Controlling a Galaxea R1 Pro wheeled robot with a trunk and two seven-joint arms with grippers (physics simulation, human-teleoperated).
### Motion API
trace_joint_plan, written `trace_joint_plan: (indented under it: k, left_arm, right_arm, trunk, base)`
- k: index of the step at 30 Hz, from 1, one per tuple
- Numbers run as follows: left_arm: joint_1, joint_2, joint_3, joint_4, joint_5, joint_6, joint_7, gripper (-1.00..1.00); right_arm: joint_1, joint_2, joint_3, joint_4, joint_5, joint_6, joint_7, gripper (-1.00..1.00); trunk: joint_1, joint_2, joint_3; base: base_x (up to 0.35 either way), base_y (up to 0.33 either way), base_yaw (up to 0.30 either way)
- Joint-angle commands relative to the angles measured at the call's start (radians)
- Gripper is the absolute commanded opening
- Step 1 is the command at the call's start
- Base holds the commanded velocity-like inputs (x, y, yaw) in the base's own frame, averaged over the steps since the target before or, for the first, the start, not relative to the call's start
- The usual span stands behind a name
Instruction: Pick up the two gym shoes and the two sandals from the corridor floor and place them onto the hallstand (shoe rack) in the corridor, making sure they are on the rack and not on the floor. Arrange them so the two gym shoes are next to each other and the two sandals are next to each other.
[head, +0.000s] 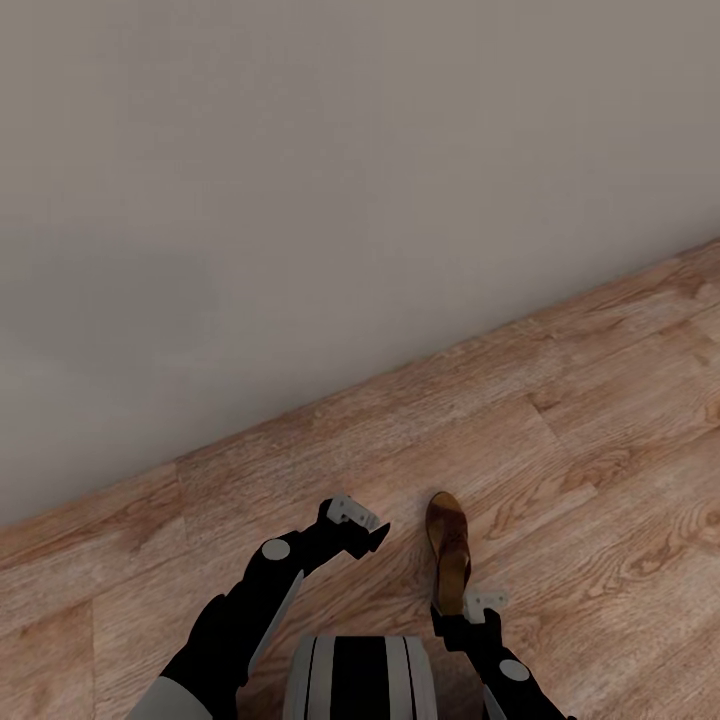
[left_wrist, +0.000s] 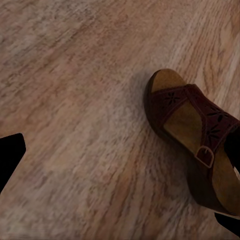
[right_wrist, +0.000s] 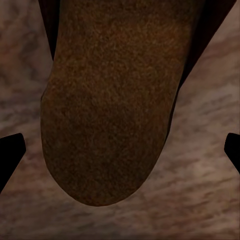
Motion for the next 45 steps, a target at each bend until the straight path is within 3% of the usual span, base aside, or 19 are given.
trace_joint_plan:
  k: [1,39,45]
  left_arm:
    - [0.000,0.000,0.001,-0.001,-0.004,0.005,-0.004,1.00]
    - [0.000,0.000,0.001,-0.003,-0.004,0.005,-0.003,1.00]
    - [0.000,0.001,0.001,-0.003,-0.004,0.005,-0.003,1.00]
  right_arm:
    - [0.000,0.000,0.001,0.001,0.000,-0.003,0.001,1.00]
    - [0.000,0.000,0.001,0.004,-0.001,-0.003,0.001,1.00]
    - [0.000,0.000,0.001,0.003,-0.001,-0.003,0.001,1.00]
  trunk:
    - [0.000,0.000,-0.001]
    - [0.000,0.000,-0.002]
    - [0.002,-0.001,-0.023]
  base:
    - [0.000,0.000,0.008]
    - [0.016,0.000,0.001]
    - [0.000,0.000,0.000]
